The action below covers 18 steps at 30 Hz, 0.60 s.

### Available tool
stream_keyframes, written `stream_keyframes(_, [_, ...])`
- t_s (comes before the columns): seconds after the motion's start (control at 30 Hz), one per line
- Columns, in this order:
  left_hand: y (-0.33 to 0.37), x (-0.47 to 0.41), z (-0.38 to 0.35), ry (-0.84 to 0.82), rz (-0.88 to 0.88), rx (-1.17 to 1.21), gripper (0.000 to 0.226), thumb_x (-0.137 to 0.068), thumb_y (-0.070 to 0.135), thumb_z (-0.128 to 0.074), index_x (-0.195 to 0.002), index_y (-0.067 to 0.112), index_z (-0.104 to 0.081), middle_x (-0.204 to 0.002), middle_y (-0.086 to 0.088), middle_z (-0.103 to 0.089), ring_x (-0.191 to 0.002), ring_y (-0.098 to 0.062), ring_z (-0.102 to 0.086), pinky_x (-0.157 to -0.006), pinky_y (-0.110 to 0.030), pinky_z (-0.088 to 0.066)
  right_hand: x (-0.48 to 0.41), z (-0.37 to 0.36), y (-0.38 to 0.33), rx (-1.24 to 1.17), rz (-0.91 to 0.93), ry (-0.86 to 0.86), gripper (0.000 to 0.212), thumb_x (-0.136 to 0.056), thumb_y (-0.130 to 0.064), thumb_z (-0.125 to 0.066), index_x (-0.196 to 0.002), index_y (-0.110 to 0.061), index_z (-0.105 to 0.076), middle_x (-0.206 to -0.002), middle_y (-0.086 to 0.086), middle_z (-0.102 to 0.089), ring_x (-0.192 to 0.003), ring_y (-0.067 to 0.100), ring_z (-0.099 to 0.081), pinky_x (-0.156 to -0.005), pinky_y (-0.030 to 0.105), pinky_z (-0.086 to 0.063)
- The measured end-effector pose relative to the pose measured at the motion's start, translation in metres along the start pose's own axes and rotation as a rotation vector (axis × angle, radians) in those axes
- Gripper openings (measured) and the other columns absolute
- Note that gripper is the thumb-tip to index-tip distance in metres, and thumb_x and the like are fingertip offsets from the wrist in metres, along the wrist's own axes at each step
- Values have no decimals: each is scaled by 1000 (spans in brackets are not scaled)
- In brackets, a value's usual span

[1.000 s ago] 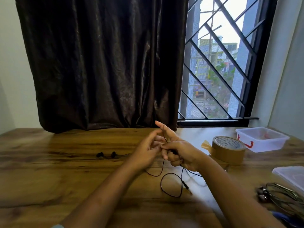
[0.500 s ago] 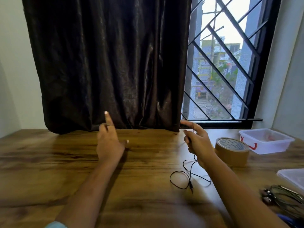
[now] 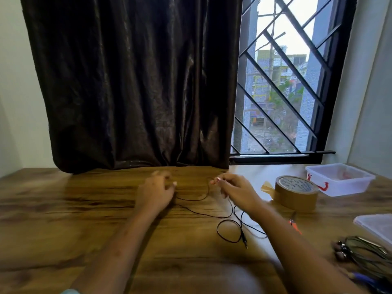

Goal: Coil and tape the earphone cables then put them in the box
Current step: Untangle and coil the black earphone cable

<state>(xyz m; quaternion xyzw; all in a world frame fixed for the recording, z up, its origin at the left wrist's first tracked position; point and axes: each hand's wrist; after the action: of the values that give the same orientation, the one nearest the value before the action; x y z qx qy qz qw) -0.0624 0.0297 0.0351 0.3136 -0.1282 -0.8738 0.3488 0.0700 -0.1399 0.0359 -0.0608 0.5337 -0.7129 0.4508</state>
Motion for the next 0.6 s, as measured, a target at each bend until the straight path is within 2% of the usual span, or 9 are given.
stream_keyframes(0.1, [33, 20, -7, -238, -255, 577, 32, -93, 38, -50, -124, 34, -48, -127, 13, -49, -109, -3, -51, -83, -21, -45, 2, -17, -4, 72, 80, -112, 32, -96, -13, -50, -71, -27, -63, -55, -9, -58, -51, 4, -48, -55, 19, -38])
stream_keyframes(0.13, [43, 27, -11, -346, -269, 757, 31, -93, 39, -47, -124, 35, -47, -126, 11, -53, -106, -3, -55, -80, -19, -49, 3, -20, -5, 75, 115, -129, 31, -94, -9, -51, -70, -26, -61, -56, -11, -58, -52, 1, -50, -55, 18, -39])
stream_keyframes(0.2, [55, 34, -18, -427, -266, 887, 35, -89, 45, -45, -121, 30, -51, -113, 4, -61, -94, -12, -62, -72, -24, -55, 4, -21, -7, 45, 169, -128, 28, -88, -1, -52, -73, -24, -62, -62, -9, -60, -56, 1, -55, -56, 17, -42])
stream_keyframes(0.27, [53, 34, -20, -449, -254, 919, 40, -86, 50, -47, -115, 24, -55, -96, 0, -65, -74, -17, -62, -58, -27, -51, 3, -18, -9, 17, 197, -116, 27, -86, -1, -56, -78, -24, -65, -67, -7, -63, -58, 2, -57, -57, 16, -43])
stream_keyframes(0.33, [46, 29, -15, -518, -202, 943, 40, -85, 48, -51, -109, 16, -57, -76, -1, -61, -55, -10, -54, -45, -21, -41, 0, -14, -8, -7, 209, -60, 23, -86, -4, -62, -82, -26, -68, -73, -1, -67, -65, 5, -59, -61, 15, -45])
stream_keyframes(0.37, [40, 23, -14, -523, -202, 903, 37, -86, 45, -53, -103, 13, -60, -70, 1, -59, -52, -6, -51, -46, -19, -39, -1, -11, -8, -36, 198, -36, 18, -85, -5, -65, -84, -22, -70, -75, 6, -68, -67, 7, -59, -62, 15, -46])
stream_keyframes(0.43, [29, 13, -13, -417, -216, 781, 27, -88, 42, -57, -85, 17, -66, -67, 5, -61, -59, -5, -56, -58, -24, -46, -2, -3, -6, -73, 158, -21, 7, -84, -7, -70, -87, -13, -72, -77, 16, -67, -67, 8, -57, -62, 10, -45])
stream_keyframes(0.5, [17, 0, -10, -238, -182, 698, 28, -86, 46, -59, -70, 23, -65, -68, 2, -63, -67, -14, -58, -68, -34, -46, -3, 7, 0, 33, 135, 1, 3, -82, -15, -73, -84, -16, -74, -75, 11, -68, -64, 1, -55, -62, 5, -41])
stream_keyframes(0.6, [-1, -11, 5, -22, -97, 345, 25, -90, 41, -55, -75, 23, -63, -67, -1, -60, -61, -14, -53, -55, -29, -35, -3, 15, 7, 192, 125, 18, 10, -84, -22, -71, -75, -26, -70, -67, -8, -63, -63, -6, -53, -62, 4, -39])
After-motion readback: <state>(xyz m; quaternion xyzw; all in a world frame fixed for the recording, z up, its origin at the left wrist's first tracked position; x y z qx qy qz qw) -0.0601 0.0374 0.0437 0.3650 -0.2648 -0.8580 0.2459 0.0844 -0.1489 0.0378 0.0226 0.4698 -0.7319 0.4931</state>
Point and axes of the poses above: each hand's wrist, its own x-axis away from the middle knuckle, its own z-axis out of the back of the hand, y = z × x
